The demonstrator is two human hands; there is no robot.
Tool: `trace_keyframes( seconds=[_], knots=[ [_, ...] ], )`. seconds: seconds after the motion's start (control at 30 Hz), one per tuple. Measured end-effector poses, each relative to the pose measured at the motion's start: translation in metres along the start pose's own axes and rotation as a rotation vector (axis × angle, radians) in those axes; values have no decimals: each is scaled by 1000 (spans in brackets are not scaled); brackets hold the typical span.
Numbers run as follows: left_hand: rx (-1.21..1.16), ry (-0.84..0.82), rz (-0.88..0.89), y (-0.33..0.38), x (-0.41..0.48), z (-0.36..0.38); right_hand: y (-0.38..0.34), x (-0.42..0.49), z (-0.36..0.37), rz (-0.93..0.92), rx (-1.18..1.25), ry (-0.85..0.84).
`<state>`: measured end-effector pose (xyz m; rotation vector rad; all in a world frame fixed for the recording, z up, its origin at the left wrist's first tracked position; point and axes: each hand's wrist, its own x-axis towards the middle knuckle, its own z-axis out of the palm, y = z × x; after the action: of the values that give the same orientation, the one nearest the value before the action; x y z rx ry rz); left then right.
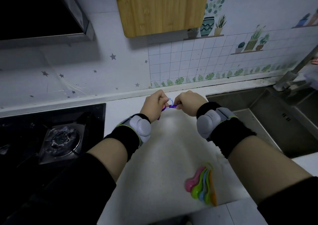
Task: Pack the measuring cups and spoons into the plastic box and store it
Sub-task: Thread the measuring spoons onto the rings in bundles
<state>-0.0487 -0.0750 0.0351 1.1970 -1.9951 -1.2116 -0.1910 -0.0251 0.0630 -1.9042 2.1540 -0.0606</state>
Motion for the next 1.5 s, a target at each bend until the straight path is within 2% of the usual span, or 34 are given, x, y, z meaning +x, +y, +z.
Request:
trace_keyframes(
  seconds=[0.13, 0.2, 0.33, 1.03, 1.5],
  knots=[
    [-101, 122, -5, -1, 3, 0, 2, -4, 9, 70, 446, 63],
    [-194, 125, -32, 0, 4, 2, 1, -8, 14, 102, 648, 93],
    [-383, 114, -101, 5, 2, 5, 1, -12, 20, 129, 822, 146],
    [-372, 40, -176, 11, -18, 17, 3, -21, 37, 219, 1045, 96],
    [-259, -75, -291, -13, -44, 40, 3, -52, 66, 307, 1056, -42]
  ],
)
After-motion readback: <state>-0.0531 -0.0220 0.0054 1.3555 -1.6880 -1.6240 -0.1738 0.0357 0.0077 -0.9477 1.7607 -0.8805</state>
